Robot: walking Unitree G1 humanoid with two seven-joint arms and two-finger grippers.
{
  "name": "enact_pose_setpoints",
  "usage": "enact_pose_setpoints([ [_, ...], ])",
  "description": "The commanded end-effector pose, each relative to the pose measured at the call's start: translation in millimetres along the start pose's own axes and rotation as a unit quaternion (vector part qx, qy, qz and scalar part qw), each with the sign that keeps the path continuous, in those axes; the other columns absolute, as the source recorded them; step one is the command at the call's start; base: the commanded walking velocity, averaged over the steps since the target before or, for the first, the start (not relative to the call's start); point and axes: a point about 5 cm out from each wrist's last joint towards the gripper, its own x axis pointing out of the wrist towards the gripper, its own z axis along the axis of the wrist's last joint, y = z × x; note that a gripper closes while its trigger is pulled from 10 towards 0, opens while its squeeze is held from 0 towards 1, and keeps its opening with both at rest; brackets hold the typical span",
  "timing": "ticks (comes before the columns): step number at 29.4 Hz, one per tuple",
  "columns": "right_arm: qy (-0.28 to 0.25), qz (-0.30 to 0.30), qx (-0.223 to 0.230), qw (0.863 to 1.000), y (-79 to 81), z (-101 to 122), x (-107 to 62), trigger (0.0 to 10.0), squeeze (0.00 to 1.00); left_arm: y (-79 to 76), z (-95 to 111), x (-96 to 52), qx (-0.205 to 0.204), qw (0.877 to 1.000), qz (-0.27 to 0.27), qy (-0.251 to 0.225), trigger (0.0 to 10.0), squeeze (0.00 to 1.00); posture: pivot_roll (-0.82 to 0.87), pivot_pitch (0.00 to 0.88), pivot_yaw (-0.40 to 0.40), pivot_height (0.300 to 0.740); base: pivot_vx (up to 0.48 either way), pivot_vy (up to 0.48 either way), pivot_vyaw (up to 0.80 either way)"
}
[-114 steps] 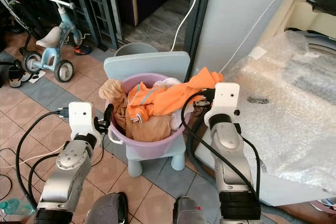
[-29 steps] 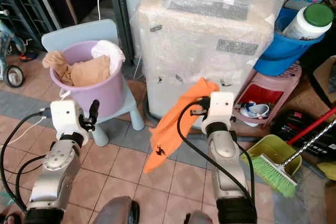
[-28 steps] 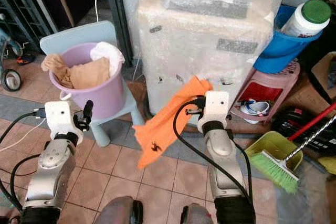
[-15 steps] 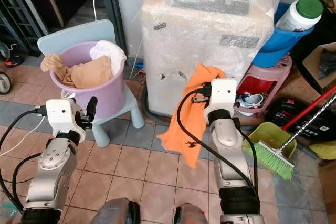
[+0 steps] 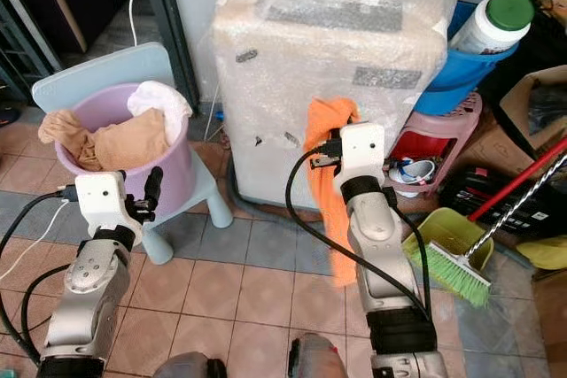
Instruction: Clothes washing
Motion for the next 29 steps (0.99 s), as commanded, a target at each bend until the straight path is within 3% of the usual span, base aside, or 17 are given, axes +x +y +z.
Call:
enact_pose_setpoints([
  [1, -0.04, -0.006, 0.001, 0.999, -2.3, 18, 10.1, 10.0, 0.0, 6.4, 1, -0.5, 0.006, 1.0, 0.004, -0.001, 10.0, 0.0, 0.04, 0.1, 0.003, 0.74, 0.48, 0.0, 0.0],
  [18, -0.106, -0.005, -0.023, 0.994, -32.2, 64, 57.1, 10.0, 0.0, 4.0, -3, -3.6, 0.007, 1.0, 0.002, 0.014, 10.0, 0.0, 0.05, 0.111, 0.006, 0.74, 0.468, 0.0, 0.0],
  [23, -0.14, -0.001, -0.032, 0.99, -45.0, 101, 84.0, 10.0, 0.0, 3.0, -3, -2.7, 0.009, 1.0, -0.001, 0.014, 10.0, 0.0, 0.05, 0.11, 0.009, 0.74, 0.464, 0.0, 0.0],
  [24, -0.157, 0.011, -0.038, 0.987, -47.0, 117, 92.7, 10.0, 0.0, 2.1, -3, -2.4, 0.009, 1.0, -0.003, 0.014, 10.0, 0.0, 0.05, 0.109, 0.008, 0.74, 0.461, 0.0, 0.0],
  [29, -0.18, 0.039, -0.046, 0.982, -46.1, 142, 105.6, 10.0, 0.0, 1.1, -3, -1.9, 0.007, 1.0, -0.001, 0.018, 10.0, 0.0, 0.05, 0.108, 0.004, 0.74, 0.455, 0.0, 0.0],
])
